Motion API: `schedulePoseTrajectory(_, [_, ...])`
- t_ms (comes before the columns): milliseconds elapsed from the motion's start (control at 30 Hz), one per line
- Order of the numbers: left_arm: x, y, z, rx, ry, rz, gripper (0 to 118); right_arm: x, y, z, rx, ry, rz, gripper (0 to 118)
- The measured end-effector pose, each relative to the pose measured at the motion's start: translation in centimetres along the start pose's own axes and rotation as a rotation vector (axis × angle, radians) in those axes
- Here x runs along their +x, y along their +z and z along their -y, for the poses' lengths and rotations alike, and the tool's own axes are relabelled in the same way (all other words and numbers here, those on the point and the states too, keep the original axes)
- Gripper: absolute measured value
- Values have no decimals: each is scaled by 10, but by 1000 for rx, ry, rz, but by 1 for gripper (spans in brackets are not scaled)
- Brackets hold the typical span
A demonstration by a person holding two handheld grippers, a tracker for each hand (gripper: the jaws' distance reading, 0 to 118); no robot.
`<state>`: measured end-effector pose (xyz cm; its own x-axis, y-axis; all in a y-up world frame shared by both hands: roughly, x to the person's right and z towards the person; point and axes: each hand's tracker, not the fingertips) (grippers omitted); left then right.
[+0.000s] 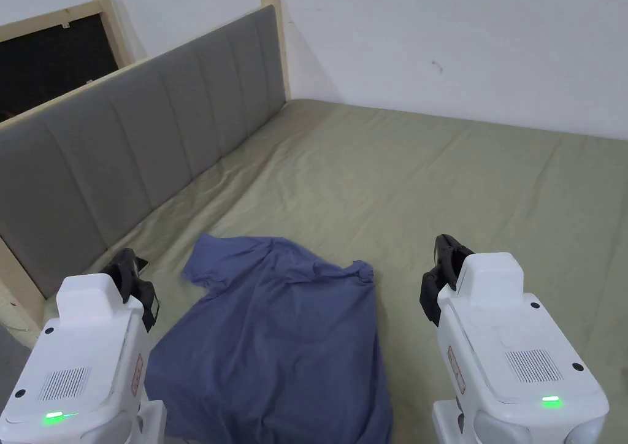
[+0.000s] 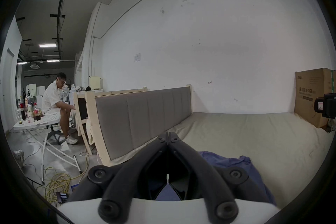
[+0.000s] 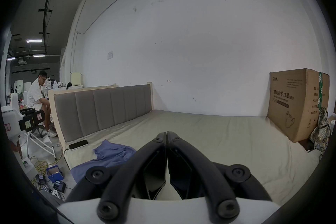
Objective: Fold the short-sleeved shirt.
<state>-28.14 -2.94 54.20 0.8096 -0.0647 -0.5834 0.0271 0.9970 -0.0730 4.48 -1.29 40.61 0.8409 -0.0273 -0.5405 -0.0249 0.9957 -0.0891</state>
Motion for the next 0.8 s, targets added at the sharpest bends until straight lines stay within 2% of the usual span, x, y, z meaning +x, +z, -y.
schedulePoseTrajectory(33, [0, -1, 1, -6, -5, 3, 0, 0, 1, 0, 1, 3, 1, 0])
schedulePoseTrajectory(67, [0, -3, 2, -15, -9, 8, 0, 4, 0, 2, -43, 18, 94, 0])
schedulePoseTrajectory(167, [7, -10, 5, -44, -18, 38, 0, 10, 5, 0, -39, 19, 92, 0])
schedulePoseTrajectory(200, [10, -15, 7, -75, -9, 67, 0, 9, 8, -2, -12, 6, 23, 0])
schedulePoseTrajectory(300, [24, -35, 12, -180, 19, 129, 0, 25, 13, -1, -15, 20, 64, 0])
schedulePoseTrajectory(333, [31, -44, 16, -219, 33, 157, 0, 32, 15, -1, -21, 70, 125, 0])
schedulePoseTrajectory(433, [51, -68, 29, -321, 44, 215, 0, 52, 19, 3, -28, 82, 169, 0])
schedulePoseTrajectory(467, [59, -78, 35, -367, 29, 237, 0, 57, 22, 4, -41, 56, 176, 0])
schedulePoseTrajectory(533, [77, -100, 47, -471, -11, 260, 0, 70, 24, 8, -49, 60, 211, 0])
schedulePoseTrajectory(600, [91, -118, 61, -536, -12, 278, 21, 80, 28, 11, -52, 58, 244, 0])
schedulePoseTrajectory(633, [97, -130, 68, -593, -15, 280, 40, 86, 29, 13, -58, 59, 261, 0])
schedulePoseTrajectory(667, [102, -139, 75, -631, -13, 278, 73, 90, 31, 15, -66, 60, 277, 0])
schedulePoseTrajectory(700, [108, -148, 82, -670, -9, 266, 94, 95, 32, 17, -73, 61, 292, 0])
schedulePoseTrajectory(733, [114, -158, 90, -725, -12, 261, 109, 100, 34, 20, -74, 60, 310, 0])
schedulePoseTrajectory(767, [118, -166, 97, -762, -11, 252, 114, 104, 35, 22, -79, 58, 321, 0])
schedulePoseTrajectory(800, [122, -174, 104, -800, -20, 237, 114, 108, 36, 25, -86, 53, 333, 0])
